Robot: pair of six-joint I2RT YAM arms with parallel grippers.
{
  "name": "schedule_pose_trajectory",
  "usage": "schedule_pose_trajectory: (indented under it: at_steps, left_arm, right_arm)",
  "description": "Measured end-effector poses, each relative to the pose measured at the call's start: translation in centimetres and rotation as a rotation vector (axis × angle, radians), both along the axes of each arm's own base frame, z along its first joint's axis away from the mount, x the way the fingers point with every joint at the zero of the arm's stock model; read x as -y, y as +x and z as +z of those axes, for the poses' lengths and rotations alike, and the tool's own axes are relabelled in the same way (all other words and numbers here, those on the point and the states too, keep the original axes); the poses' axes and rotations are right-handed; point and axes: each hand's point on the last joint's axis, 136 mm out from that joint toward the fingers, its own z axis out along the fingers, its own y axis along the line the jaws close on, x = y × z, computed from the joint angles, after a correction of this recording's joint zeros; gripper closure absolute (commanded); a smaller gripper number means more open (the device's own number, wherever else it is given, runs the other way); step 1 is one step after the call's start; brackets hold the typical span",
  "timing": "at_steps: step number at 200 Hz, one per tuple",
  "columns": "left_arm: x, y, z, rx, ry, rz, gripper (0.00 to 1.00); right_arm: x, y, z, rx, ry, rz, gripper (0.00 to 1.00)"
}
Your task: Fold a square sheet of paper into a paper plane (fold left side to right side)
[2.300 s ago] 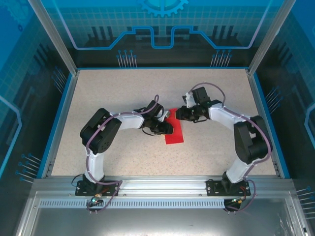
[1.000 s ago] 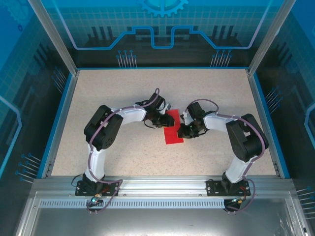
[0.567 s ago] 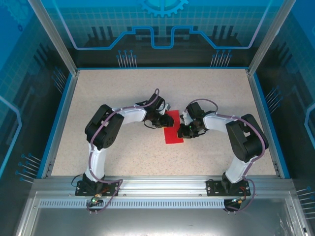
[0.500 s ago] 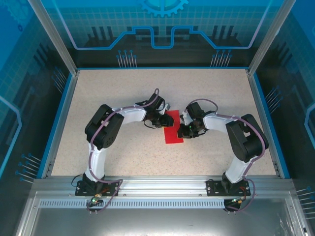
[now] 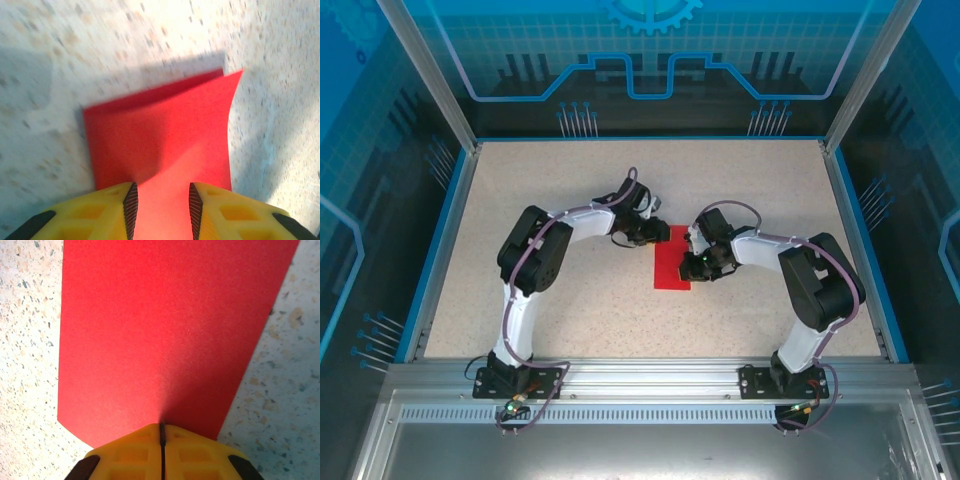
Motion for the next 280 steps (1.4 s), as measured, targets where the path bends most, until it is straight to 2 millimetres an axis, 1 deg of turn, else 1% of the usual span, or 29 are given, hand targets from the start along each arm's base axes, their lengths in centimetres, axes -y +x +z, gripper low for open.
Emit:
schedule_pose_trajectory:
  at_steps: [24,41,79,130,163,178,195,208,219,226,229,241,248,262,280]
  left_arm:
    - [-0.4,1.3,0.0,-0.002,-0.003,0.022,0.63]
    - [-0.3,1.7,0.1,-0.006,-0.005,0.026,0.62]
    - [0.1,3.5,0.1,0.004,-0.008,0.045,0.62]
    - [0.0,3.7,0.1,-0.015,-0.007,0.052,0.62]
    - [-0.3,4.2,0.3,-0.001,-0.008,0.059,0.57]
    - [-0.9,4.7,0.4,0.018,0.002,0.077,0.57]
    - [-2.6,5.1,0.7,0.032,0.021,0.112,0.57]
    - [-3.8,5.0,1.4,0.043,0.024,0.136,0.57]
    - [-4.8,4.5,2.3,0.056,0.022,0.152,0.57]
    - [-5.2,3.7,3.1,0.063,0.017,0.156,0.57]
    - [-5.2,3.6,3.1,0.063,0.016,0.156,0.57]
    - [-5.0,2.1,4.4,0.082,0.004,0.144,0.57]
    - [-4.6,1.1,5.0,0.088,-0.003,0.131,0.57]
    - [-3.0,-1.7,5.5,0.084,-0.017,0.090,0.57]
    - [-0.6,-5.0,5.0,0.053,-0.028,0.030,0.58]
  right_arm:
    - [0.0,0.0,0.0,0.000,-0.001,0.000,0.93]
    - [0.0,0.0,0.0,0.000,-0.001,0.000,0.93]
    - [0.0,0.0,0.0,0.001,-0.001,0.000,0.93]
    - [0.0,0.0,0.0,0.009,0.003,0.000,0.93]
    - [0.0,-0.1,0.1,0.025,0.012,0.006,0.91]
    - [0.0,-0.2,0.2,0.026,0.011,0.016,0.88]
    - [0.0,-0.7,0.3,0.026,0.018,0.028,0.78]
    - [0.1,-1.1,0.7,0.032,0.027,0.038,0.69]
    - [0.3,-1.4,1.1,0.040,0.029,0.046,0.63]
    - [0.4,-1.4,1.4,0.046,0.036,0.044,0.59]
    - [0.4,-1.4,1.6,0.047,0.039,0.042,0.59]
    - [0.6,-1.1,2.3,0.065,0.057,0.037,0.55]
    - [0.8,-0.7,2.8,0.078,0.070,0.024,0.54]
    - [1.6,0.1,3.5,0.093,0.095,-0.009,0.51]
    - [2.9,1.2,3.9,0.096,0.115,-0.062,0.50]
